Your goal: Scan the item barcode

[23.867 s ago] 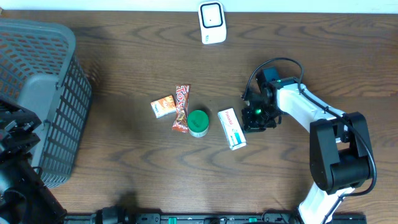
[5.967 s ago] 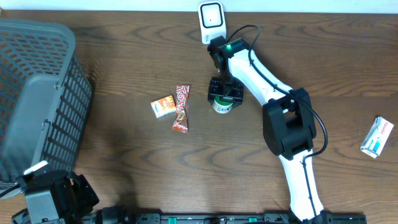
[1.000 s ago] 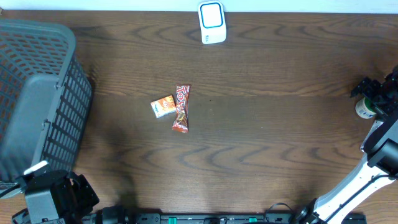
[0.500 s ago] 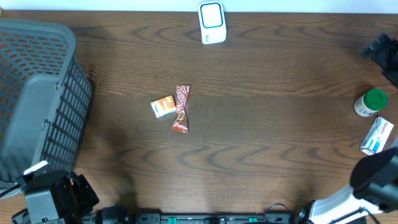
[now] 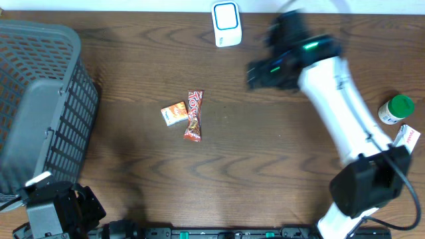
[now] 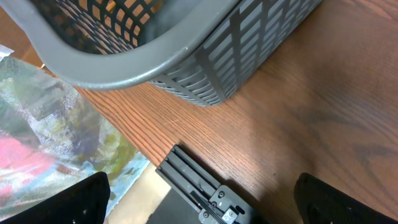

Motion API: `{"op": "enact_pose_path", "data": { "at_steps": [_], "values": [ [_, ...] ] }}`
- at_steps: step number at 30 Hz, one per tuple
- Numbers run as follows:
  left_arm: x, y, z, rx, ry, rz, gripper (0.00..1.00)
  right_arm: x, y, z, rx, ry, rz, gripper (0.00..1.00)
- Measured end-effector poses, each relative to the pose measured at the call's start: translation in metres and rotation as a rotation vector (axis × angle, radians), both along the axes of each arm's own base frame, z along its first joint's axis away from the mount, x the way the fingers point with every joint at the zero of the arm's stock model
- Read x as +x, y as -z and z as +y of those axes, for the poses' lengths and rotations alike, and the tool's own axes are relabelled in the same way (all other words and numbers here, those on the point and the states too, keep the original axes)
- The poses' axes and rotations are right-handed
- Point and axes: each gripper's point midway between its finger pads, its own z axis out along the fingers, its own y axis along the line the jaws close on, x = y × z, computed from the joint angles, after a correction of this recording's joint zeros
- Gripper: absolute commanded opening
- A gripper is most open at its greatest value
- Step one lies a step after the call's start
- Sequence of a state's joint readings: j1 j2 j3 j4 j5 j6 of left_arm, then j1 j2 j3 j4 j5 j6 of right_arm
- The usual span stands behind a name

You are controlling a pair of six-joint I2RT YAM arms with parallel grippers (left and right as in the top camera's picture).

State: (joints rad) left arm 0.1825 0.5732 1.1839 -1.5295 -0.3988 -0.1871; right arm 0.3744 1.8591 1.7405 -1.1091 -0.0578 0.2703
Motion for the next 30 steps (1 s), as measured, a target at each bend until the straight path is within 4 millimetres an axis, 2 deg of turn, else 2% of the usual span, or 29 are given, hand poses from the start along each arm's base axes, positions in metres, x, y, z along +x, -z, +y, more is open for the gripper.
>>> {"op": "enact_pose_path", "data": {
  "at_steps": [3,5,7,12,16,20,24,30],
  "values": [
    [0.0,0.0,0.0,0.0,0.0,0.001,0.95,-0.022,0.022,0.043,-0.106,-0.126,-0.039,0.99],
    [0.0,0.0,0.0,0.0,0.0,0.0,0.95,-0.038,0.04,0.061,-0.187,-0.188,-0.068,0.99],
    [0.0,0.0,0.0,0.0,0.0,0.0,0.95,-0.055,0.06,0.07,-0.267,-0.243,-0.083,0.99],
    [0.0,0.0,0.0,0.0,0.0,0.0,0.95,-0.085,0.093,0.079,-0.376,-0.356,-0.096,0.99],
    [0.0,0.0,0.0,0.0,0.0,0.0,0.95,-0.099,0.099,0.089,-0.425,-0.428,-0.124,0.99],
    [0.0,0.0,0.0,0.0,0.0,0.0,0.95,-0.117,0.097,0.113,-0.431,-0.513,-0.166,0.99],
    [0.0,0.0,0.0,0.0,0.0,0.0,0.95,-0.129,0.099,0.124,-0.43,-0.554,-0.177,0.99],
    [0.0,0.0,0.0,0.0,0.0,0.0,0.95,-0.136,0.105,0.145,-0.391,-0.607,-0.237,0.99]
  ]
}}
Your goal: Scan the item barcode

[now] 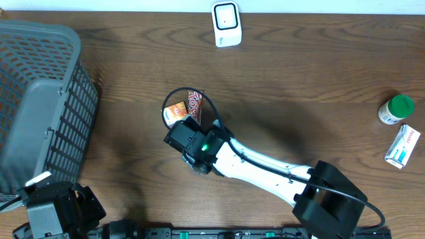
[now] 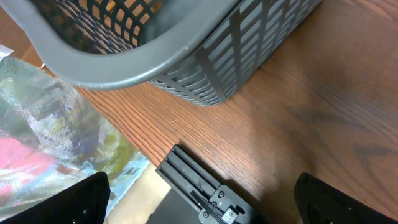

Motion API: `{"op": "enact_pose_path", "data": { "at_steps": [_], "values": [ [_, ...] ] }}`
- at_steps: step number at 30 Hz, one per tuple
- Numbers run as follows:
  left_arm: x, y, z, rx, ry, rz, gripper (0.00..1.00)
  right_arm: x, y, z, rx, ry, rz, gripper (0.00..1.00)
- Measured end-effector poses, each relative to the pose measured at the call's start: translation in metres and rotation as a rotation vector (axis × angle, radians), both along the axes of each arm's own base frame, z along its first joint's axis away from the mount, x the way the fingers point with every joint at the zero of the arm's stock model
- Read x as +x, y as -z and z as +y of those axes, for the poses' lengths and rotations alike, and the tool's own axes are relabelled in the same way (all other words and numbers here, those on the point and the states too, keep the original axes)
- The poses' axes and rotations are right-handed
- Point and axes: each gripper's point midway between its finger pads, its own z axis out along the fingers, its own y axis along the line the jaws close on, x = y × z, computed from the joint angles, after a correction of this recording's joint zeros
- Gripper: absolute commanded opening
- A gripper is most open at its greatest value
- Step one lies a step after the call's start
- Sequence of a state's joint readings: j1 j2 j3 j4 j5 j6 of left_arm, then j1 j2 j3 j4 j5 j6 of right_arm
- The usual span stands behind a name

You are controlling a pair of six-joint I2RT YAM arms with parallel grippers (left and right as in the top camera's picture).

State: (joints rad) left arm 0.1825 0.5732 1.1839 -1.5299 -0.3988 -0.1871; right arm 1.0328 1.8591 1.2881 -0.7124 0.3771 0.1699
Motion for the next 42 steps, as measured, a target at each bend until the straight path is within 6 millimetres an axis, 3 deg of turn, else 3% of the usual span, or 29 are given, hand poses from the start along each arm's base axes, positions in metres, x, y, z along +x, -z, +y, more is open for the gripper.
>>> {"op": "enact_pose_path", "data": {
  "at_steps": [14,27,32,34,36,39,40,42],
  "values": [
    [0.0,0.0,0.0,0.0,0.0,0.0,0.95,0.009,0.043,0.016,-0.037,-0.18,-0.064,0.99],
    [0.0,0.0,0.0,0.0,0.0,0.0,0.95,0.036,0.041,0.029,-0.076,-0.186,-0.19,0.98],
    [0.0,0.0,0.0,0.0,0.0,0.0,0.95,0.035,0.043,0.032,-0.086,-0.201,-0.196,0.79],
    [0.0,0.0,0.0,0.0,0.0,-0.001,0.95,0.034,0.044,0.033,-0.087,-0.208,-0.194,0.63],
    [0.0,0.0,0.0,0.0,0.0,-0.001,0.95,0.034,0.048,0.031,-0.101,-0.208,-0.193,0.37],
    [0.0,0.0,0.0,0.0,0.0,-0.001,0.95,0.036,0.056,0.024,-0.136,-0.208,-0.187,0.07],
    [0.0,0.0,0.0,0.0,0.0,0.0,0.95,0.036,0.058,0.021,-0.146,-0.206,-0.184,0.01],
    [0.0,0.0,0.0,0.0,0.0,0.0,0.95,0.038,0.061,0.014,-0.174,-0.198,-0.184,0.01]
  ]
}}
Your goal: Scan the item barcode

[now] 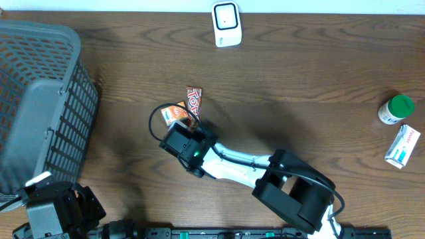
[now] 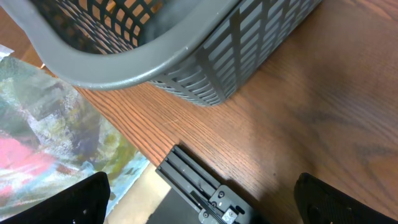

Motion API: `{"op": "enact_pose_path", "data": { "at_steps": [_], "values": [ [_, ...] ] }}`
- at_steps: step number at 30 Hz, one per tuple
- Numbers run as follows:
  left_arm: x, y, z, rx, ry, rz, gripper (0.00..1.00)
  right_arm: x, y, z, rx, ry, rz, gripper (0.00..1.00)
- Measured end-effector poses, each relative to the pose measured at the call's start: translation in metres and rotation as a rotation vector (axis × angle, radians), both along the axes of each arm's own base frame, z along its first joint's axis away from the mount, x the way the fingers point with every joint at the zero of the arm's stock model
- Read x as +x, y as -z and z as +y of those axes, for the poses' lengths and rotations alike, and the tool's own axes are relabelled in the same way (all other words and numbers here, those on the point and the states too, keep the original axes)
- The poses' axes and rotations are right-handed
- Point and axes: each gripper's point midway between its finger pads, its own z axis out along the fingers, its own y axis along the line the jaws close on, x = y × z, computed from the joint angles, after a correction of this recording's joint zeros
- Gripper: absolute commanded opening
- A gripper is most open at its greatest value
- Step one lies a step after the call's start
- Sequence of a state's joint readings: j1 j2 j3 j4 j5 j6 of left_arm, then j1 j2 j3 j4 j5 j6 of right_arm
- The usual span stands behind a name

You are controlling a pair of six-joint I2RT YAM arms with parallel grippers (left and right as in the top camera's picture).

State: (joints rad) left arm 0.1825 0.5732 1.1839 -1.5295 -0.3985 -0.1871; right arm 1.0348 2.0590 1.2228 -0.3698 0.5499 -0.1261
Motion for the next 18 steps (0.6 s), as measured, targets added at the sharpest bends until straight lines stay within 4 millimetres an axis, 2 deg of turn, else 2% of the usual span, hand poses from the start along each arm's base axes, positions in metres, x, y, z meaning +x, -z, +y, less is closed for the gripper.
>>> {"op": "enact_pose_path", "data": {
  "at_steps": [6,11,13,15,18],
  "values": [
    [0.0,0.0,0.0,0.001,0.0,0.0,0.95,-0.001,0.0,-0.022,-0.088,0.047,0.031,0.01],
    [0.0,0.0,0.0,0.001,0.0,-0.001,0.95,-0.022,-0.014,-0.02,-0.102,0.07,0.206,0.01],
    [0.0,0.0,0.0,0.001,0.0,0.0,0.95,-0.03,-0.032,-0.008,-0.059,0.068,0.281,0.01],
    [0.0,0.0,0.0,0.001,0.0,0.0,0.95,-0.039,-0.059,0.005,0.002,0.059,0.347,0.01],
    [0.0,0.0,0.0,0.001,0.0,0.0,0.95,-0.056,-0.116,0.016,0.115,0.056,0.425,0.01]
  ]
}}
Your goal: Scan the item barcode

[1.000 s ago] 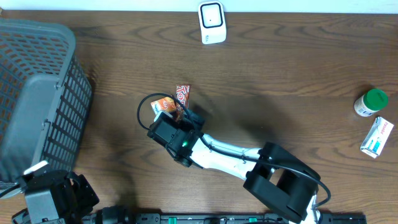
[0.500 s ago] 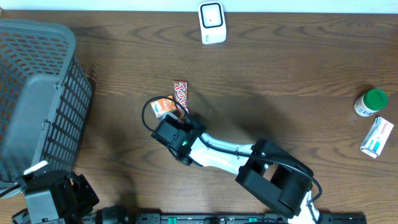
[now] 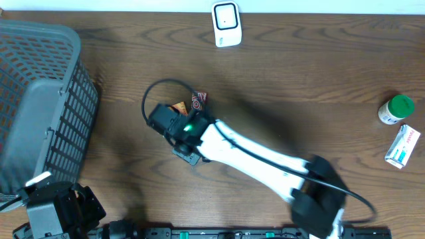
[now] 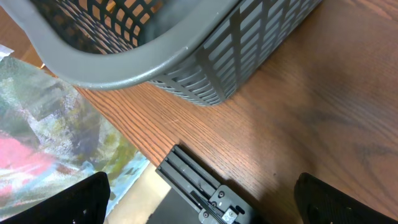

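Note:
Two snack packs lie mid-table, mostly covered by my right arm: only an edge of the orange packet (image 3: 178, 106) and the top end of the red wrapper (image 3: 199, 99) show. My right gripper (image 3: 166, 119) sits right over them, and its fingers are hidden under the wrist, so I cannot tell whether they hold anything. At the back edge stands the white barcode scanner (image 3: 226, 24). My left gripper (image 4: 214, 200) is parked at the front left corner, its black fingers (image 4: 87, 198) wide apart with nothing between them.
A grey mesh basket (image 3: 40, 99) fills the left side and looms close in the left wrist view as the basket (image 4: 186, 56). A green-capped bottle (image 3: 396, 109) and a small white box (image 3: 403, 147) sit at the far right.
My right gripper has shifted up and to the left over the snack packs, and less of the red wrapper shows. Its forearm now stretches toward the front right. The left arm has not moved.
At first my right gripper was at the back near the scanner, with both snack packs lying uncovered. A second later it was down at the near end of the packs, then slightly further left, and now it covers most of them. The left arm stayed parked.

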Motion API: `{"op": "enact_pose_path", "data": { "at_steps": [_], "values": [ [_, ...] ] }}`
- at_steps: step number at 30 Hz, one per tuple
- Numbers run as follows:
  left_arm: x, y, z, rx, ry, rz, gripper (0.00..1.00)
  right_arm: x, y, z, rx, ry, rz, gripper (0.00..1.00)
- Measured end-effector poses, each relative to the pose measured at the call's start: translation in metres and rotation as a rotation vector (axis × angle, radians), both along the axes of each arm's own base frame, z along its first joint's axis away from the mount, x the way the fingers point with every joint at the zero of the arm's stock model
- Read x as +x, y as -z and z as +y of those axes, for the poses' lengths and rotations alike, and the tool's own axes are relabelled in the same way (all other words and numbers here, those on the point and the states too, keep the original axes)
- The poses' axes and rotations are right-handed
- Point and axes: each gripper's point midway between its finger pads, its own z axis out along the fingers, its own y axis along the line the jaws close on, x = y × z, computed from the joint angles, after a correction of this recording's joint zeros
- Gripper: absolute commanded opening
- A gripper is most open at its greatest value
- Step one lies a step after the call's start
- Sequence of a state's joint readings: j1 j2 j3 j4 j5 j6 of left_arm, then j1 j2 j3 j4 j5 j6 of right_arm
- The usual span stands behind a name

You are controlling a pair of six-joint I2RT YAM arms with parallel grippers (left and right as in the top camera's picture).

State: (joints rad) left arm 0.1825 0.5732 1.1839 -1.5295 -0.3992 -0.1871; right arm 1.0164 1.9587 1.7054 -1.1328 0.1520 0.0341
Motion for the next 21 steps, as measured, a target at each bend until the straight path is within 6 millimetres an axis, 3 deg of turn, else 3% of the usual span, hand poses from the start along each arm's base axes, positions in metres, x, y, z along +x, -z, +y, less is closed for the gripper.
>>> {"op": "enact_pose_path", "data": {
  "at_steps": [2,3,4,6,7,11,15,21],
  "values": [
    [0.0,0.0,0.0,0.0,0.0,0.0,0.95,-0.012,-0.034,0.001,0.068,0.008,0.035,0.01],
    [0.0,0.0,0.0,0.0,0.0,0.0,0.95,-0.02,-0.052,0.0,0.107,0.012,0.056,0.11],
    [0.0,0.0,0.0,0.0,0.0,0.0,0.95,-0.024,-0.064,-0.001,0.135,0.021,0.067,0.32],
    [0.0,0.0,0.0,0.0,0.0,0.0,0.95,-0.03,-0.08,-0.003,0.175,0.034,0.075,0.92],
    [0.0,0.0,0.0,0.0,0.0,0.0,0.95,-0.03,-0.083,-0.004,0.186,0.04,0.076,0.99],
    [0.0,0.0,0.0,0.0,0.0,0.0,0.95,-0.014,-0.07,0.003,0.193,0.066,0.016,0.99],
    [0.0,0.0,0.0,0.0,0.0,0.0,0.95,0.004,-0.021,-0.001,0.098,0.109,-0.05,0.99],
    [0.0,0.0,0.0,0.0,0.0,0.0,0.95,0.016,0.059,-0.033,-0.119,0.166,-0.116,0.96]
  ]
}}
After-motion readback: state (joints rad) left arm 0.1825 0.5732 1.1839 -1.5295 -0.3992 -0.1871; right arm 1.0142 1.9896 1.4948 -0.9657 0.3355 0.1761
